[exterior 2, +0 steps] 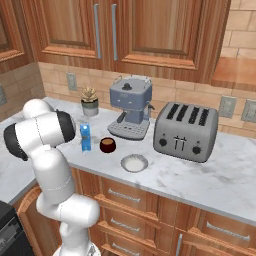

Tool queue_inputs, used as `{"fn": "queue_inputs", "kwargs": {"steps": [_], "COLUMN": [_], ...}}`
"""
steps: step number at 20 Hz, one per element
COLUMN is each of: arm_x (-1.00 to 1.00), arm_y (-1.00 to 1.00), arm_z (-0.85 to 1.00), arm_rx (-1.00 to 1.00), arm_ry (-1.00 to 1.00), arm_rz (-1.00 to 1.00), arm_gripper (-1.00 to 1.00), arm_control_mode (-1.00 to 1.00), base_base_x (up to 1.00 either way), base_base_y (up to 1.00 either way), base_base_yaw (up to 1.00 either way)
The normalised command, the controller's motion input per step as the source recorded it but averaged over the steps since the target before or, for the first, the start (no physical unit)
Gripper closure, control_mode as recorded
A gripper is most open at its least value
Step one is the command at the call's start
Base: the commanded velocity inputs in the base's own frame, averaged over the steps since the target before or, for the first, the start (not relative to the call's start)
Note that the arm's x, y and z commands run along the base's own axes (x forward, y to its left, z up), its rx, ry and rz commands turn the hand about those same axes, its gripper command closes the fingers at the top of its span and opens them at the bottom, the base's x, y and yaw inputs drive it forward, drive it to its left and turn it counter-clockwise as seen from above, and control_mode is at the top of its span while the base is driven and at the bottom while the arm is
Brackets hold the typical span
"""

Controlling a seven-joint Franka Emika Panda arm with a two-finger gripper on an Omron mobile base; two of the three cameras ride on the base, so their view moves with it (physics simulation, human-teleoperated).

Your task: Take a sugar cube from the saucer and place it inside the coffee. Then, grab milk from the fridge and place it next to the coffee on the counter to sweeten the coffee.

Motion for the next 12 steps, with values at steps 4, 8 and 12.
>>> {"fn": "queue_inputs", "kwargs": {"steps": [4, 8, 12], "arm_x": [0.0, 0.0, 0.0], "arm_y": [0.15, 0.0, 0.12], "arm_z": [-0.25, -0.22, -0.33], "arm_rx": [0.0, 0.01, 0.0], "arm_ry": [-0.03, -0.14, -0.11], "arm_rz": [-0.02, 0.0, 0.0], "arm_gripper": [1.0, 1.0, 1.0], "arm_control_mode": [-1.0, -1.0, -1.0], "base_base_x": [0.0, 0.0, 0.0], "base_base_y": [0.0, 0.0, 0.0], "base_base_yaw": [0.0, 0.0, 0.0]}}
